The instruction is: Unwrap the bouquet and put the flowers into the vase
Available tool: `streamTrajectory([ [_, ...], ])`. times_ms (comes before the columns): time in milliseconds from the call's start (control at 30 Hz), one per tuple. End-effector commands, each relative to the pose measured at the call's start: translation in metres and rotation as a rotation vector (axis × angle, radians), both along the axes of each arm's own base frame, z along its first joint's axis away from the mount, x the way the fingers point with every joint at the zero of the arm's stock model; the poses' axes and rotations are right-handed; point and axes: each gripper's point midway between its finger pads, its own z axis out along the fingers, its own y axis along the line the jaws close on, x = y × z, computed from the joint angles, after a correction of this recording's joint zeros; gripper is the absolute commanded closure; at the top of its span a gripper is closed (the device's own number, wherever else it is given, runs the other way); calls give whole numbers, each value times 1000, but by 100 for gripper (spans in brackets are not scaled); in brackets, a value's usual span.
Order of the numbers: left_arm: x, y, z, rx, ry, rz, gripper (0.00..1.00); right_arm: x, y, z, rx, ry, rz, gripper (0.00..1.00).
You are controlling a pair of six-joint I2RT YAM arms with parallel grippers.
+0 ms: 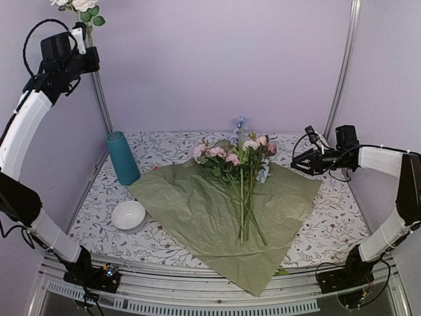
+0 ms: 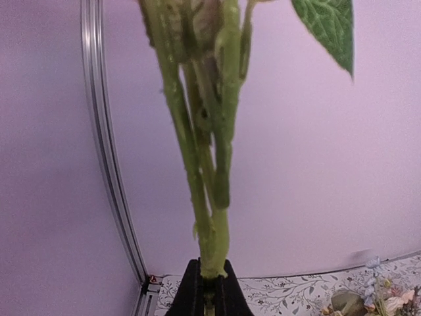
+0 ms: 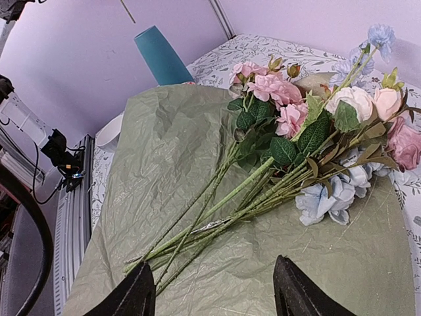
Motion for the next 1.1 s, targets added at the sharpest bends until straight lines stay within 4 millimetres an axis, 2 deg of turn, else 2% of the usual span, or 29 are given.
streamTrajectory([
  [0,8,15,-10,-1,22,15,100,2,0,11,-5,-36,5,37],
  [133,14,24,-32,-15,49,19,100,2,0,12,-7,-41,4,37],
  [300,25,32,-78,-36,116,1,100,1,0,14,-11,-48,3,36],
  [600,39,37,-144,-81,192,-33,100,3,0,7,-6,-22,8,36],
  [1033,40,33,-209,-132,268,-59,100,4,-1,0,-16,-2,0,36],
  [1067,40,33,-211,-134,273,-57,95,4,-1,0,-15,-3,0,35],
])
